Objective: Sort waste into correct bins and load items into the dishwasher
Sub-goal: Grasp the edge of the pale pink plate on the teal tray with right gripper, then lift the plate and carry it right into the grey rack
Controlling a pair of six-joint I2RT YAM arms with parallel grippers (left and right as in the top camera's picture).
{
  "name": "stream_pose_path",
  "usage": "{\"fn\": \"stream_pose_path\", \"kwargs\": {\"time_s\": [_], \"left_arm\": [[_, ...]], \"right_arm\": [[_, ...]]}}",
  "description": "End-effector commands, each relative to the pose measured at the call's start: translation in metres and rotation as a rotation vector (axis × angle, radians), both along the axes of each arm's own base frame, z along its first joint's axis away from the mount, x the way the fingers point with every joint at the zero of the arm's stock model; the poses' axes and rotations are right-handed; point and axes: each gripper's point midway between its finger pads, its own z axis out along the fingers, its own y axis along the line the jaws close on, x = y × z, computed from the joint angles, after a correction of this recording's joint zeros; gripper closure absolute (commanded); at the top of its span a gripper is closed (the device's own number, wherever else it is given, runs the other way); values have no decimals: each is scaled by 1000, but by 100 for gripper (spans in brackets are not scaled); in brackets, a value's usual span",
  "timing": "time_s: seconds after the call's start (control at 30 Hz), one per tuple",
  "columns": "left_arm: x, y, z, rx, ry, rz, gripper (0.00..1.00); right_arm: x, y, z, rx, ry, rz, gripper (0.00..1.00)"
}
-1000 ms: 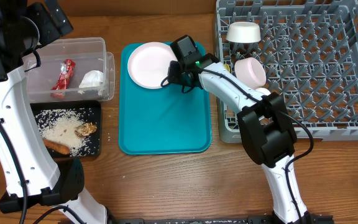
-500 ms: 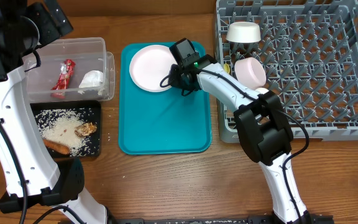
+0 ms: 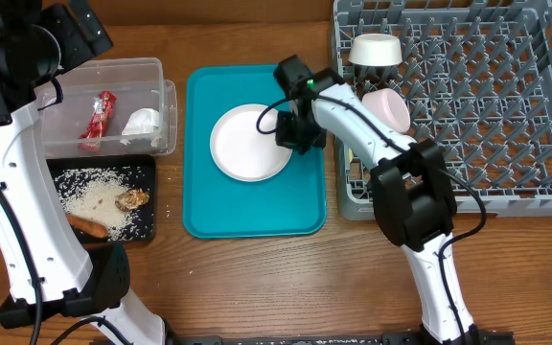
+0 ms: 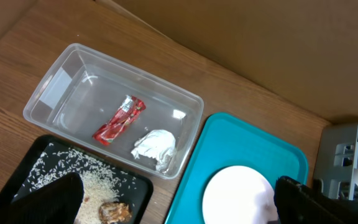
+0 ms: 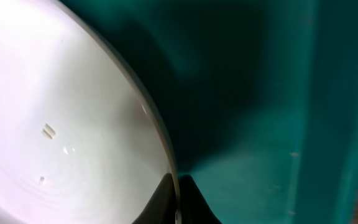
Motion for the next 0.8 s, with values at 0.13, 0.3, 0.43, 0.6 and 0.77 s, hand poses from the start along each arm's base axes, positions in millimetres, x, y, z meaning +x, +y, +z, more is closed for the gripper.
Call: {"fn": "stream_pose_path", "kwargs": {"time_s": [0.13,0.3,0.43,0.6,0.77], "left_arm": [[2,2,-1,-1,0,18,0],[2,2,-1,-1,1,18,0],[2,2,-1,-1,1,18,0],[2,2,-1,-1,1,18,0],[2,2,-1,-1,0,18,0]], "right_arm": [[39,-32,65,-149,-192,150,96],[53,-59,130,-295,-332,173,96],[58,-82,172,-383,-426,126,96],[62,-131,228,-551,-558,14,96],[61,-189,278,-719,-652,-127,96]]}}
